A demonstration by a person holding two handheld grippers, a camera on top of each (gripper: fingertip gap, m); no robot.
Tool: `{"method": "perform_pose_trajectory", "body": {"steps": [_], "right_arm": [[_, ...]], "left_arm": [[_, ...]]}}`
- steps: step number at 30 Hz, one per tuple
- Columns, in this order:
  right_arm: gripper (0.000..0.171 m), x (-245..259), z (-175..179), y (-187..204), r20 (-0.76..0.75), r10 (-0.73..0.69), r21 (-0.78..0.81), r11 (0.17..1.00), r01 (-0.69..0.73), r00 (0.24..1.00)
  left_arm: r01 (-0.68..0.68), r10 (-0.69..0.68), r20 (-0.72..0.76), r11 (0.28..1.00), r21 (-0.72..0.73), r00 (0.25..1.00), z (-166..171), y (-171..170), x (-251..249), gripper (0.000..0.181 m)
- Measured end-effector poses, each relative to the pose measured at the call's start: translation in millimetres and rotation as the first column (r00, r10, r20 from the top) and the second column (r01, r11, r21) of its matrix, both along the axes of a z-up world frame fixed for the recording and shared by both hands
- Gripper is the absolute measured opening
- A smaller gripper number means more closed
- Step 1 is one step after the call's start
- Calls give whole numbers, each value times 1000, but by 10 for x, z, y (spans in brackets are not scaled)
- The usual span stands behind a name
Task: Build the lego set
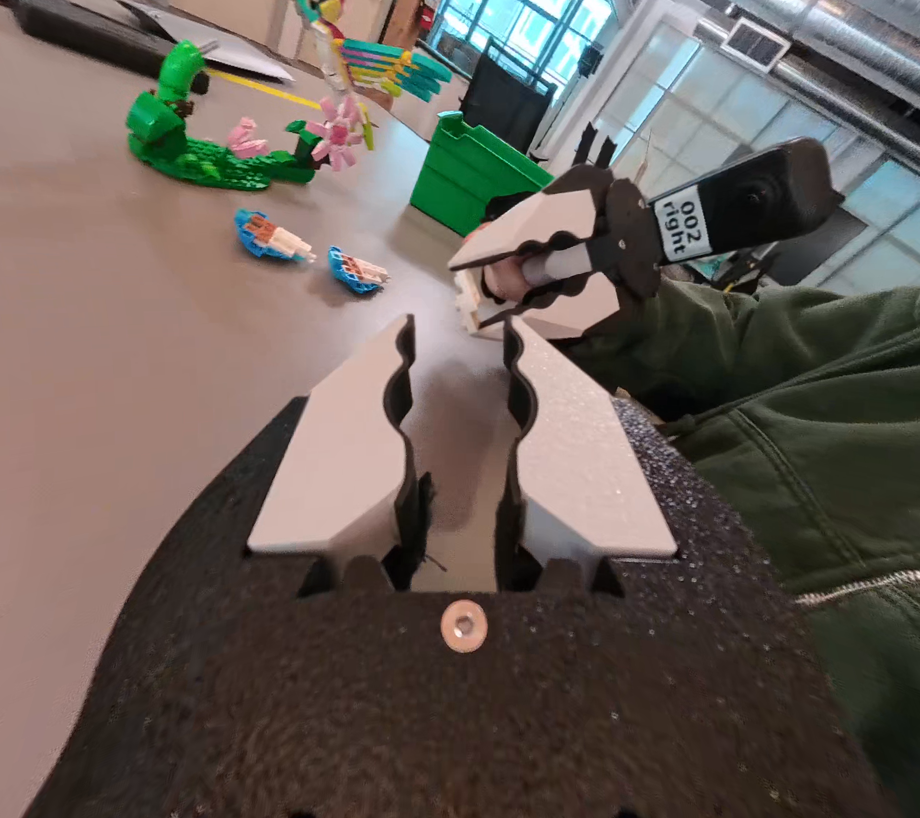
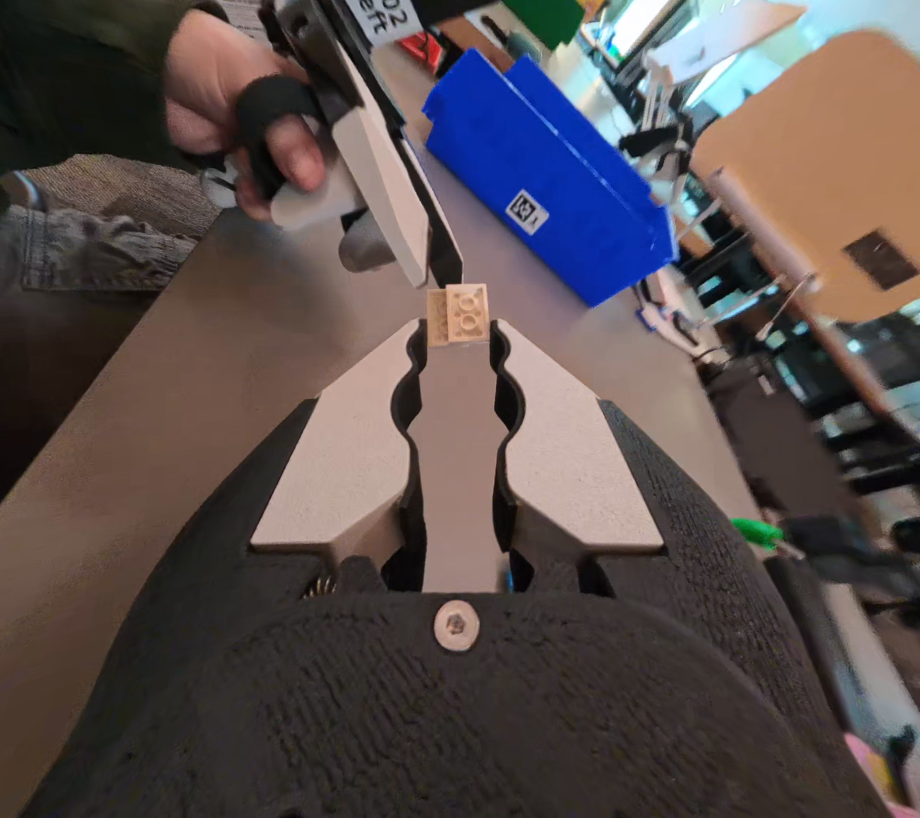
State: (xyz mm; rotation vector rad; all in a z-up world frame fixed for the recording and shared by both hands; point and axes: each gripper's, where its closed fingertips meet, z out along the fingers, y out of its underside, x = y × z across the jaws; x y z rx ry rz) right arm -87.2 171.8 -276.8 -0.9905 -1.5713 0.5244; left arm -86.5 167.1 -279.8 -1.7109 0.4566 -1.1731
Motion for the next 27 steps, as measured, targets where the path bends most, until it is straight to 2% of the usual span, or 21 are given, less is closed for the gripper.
{"method": "perform_pose_trajectory", "body": {"steps": [4,10,15,17,19,21,23,25,27], "right_arm": [[23,29,93,-93,-16,32,119,992,-30,999],[23,43,171,-135,-31,36,232,972,-28,999],[23,56,243,-151,-55,34,286,958,-17,998],[23,87,231,-173,-25,58,283,958,-48,998],[23,128,191,-151,48,42,237,970,-52,998],[27,170,205,-111,108,4,235,972,-30,994],[24,206,198,-122,172,-13,264,964,-34,985],[17,238,130,-145,245,-24,284,958,-48,969],[10,257,69,-155,293,-40,305,951,-54,955]], "left_arm": [[33,-32,-17,999,35,999,32,-50,98,19],[75,-75,69,997,9,995,111,-87,145,13],[82,-90,93,992,95,992,209,-128,201,1],[55,-53,-17,979,197,998,194,-137,217,1],[25,47,-226,951,308,973,114,-101,221,1],[27,182,-450,908,419,874,3,-40,210,1],[67,282,-587,863,501,759,-57,-11,235,1],[96,347,-644,831,549,682,-74,8,262,1],[110,365,-664,822,559,652,-92,19,271,1]]}}
